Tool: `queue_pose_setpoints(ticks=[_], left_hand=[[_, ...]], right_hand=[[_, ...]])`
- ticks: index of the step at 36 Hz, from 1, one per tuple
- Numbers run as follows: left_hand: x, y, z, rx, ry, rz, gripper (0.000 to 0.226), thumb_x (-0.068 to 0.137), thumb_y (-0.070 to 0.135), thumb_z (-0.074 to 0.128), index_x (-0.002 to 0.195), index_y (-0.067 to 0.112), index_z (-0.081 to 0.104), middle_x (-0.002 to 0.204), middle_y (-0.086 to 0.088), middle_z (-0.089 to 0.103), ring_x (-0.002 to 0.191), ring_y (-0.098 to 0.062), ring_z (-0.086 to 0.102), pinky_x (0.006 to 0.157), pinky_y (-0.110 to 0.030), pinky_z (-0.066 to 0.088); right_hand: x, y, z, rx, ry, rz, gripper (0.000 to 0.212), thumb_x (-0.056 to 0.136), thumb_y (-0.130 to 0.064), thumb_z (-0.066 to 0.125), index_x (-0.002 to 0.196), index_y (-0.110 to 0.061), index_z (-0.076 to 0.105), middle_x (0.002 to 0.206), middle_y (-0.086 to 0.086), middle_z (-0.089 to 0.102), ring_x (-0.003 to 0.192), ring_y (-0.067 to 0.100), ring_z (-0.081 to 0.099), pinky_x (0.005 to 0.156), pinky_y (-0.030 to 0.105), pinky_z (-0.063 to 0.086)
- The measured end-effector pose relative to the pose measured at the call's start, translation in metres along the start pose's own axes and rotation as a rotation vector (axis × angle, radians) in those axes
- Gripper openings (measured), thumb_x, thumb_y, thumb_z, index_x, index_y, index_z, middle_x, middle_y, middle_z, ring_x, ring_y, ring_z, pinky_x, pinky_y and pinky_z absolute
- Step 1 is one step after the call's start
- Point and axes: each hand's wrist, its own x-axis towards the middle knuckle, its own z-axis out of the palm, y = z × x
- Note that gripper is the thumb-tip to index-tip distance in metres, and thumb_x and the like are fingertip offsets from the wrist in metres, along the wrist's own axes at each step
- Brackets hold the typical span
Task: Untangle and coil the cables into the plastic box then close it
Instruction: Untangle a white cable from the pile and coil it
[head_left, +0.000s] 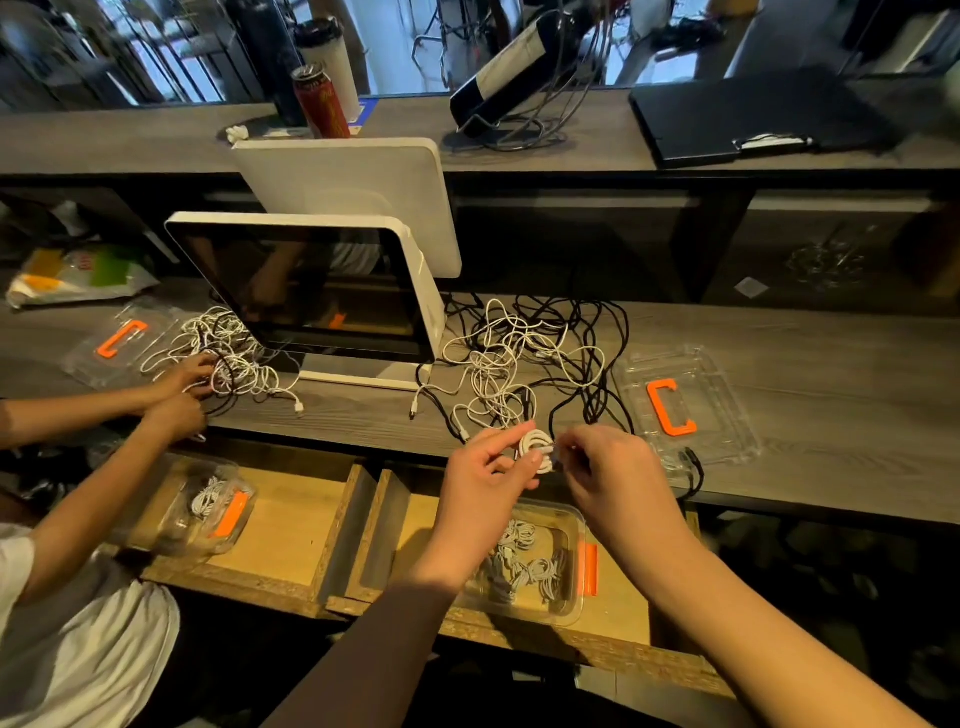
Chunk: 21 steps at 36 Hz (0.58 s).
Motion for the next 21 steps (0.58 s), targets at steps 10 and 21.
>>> queue_pose_setpoints(ticks=[10,21], left_hand=[[0.002,0.003,0.006,0.019,-0.012,0.037,0.037,0.090,0.002,0.071,0.119,0.025,0.070,0.103,0.002,0.062,0.069,-0.001,0.059,0.081,-0.028,0.059],[0.006,0.006,0.009,0.004,-0.087,-0.068,0.041,0.093,-0.002,0.064,0.111,0.034,0.070,0.095,-0.004,0.076,0.076,-0.010,0.068,0.076,-0.022,0.056]], right_hand=[[0.002,0.002,0.000,0.037,-0.048,-0.049,0.015,0.088,-0.009,0.069,0.102,-0.013,0.071,0.094,0.001,0.070,0.089,0.019,0.065,0.077,0.032,0.050],[0.002,0.006,-0.011,0.166,-0.110,-0.031,0.020,0.093,-0.014,0.066,0.110,-0.021,0.072,0.101,-0.011,0.069,0.096,0.006,0.059,0.084,0.015,0.044]])
